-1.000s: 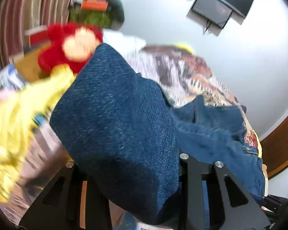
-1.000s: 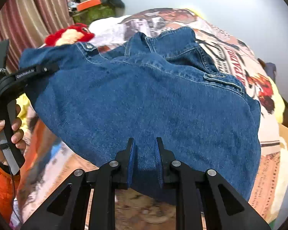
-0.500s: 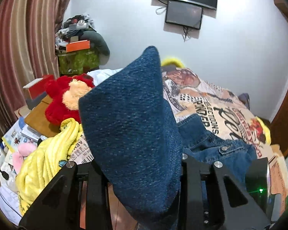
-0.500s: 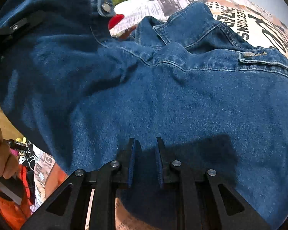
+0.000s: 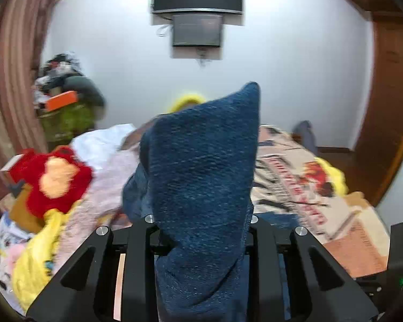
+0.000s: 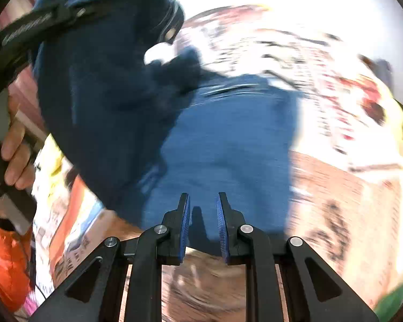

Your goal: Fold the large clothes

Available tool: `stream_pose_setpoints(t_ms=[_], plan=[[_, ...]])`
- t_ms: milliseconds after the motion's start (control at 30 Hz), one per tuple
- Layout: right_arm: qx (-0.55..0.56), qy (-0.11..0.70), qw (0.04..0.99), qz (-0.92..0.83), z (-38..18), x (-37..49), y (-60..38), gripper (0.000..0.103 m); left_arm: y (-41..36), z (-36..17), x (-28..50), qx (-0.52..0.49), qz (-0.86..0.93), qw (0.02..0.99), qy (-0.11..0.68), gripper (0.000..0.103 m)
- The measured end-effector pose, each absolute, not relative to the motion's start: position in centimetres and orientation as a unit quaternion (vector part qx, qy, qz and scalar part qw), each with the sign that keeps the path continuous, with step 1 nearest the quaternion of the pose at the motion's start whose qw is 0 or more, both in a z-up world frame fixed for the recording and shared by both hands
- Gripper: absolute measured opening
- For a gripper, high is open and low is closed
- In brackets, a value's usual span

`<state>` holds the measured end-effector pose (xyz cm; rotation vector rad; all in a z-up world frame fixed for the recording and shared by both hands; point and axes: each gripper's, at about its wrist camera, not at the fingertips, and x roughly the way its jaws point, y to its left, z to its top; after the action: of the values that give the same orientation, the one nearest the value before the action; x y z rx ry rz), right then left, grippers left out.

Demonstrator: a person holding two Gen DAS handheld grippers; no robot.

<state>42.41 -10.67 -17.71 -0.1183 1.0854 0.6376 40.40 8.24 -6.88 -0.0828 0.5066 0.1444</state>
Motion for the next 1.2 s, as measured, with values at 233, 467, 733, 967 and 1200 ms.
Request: stream_pose_setpoints(t_ms=[233,467,733,967,1200], plan=[[-0.009,0.493,0.838,0.235,-15.2,42.5,-18.6,0.016,0.5,-8.7,41.1,0.026,-0.001,0.961,0.276,0.027],[0.017,0.495,0.843,0.209,-14.9,40.7,-22.7,0.016,-6.2,-14.6,39.7,0.137,-0.053,0.929,0.340,0.027],[0.051,0.502,0.840,0.200,-14.9,38.4,-25.7,0.016,-6.7,-16.7,38.3,0.139,-0.073,0.907,0.390,0.032],[0.045,0.492,0.846,0.199,-13.7,37.3,-26.0,0.016,-4.6,-15.8,36.4,0.048,-0.137,0.894,0.424,0.082],[0.035,0.471,0.852,0.225,-11.7,37.0,-24.0,0.016,-1.8,-12.2,34.0,0.039,-0.105,0.919,0.379,0.088]])
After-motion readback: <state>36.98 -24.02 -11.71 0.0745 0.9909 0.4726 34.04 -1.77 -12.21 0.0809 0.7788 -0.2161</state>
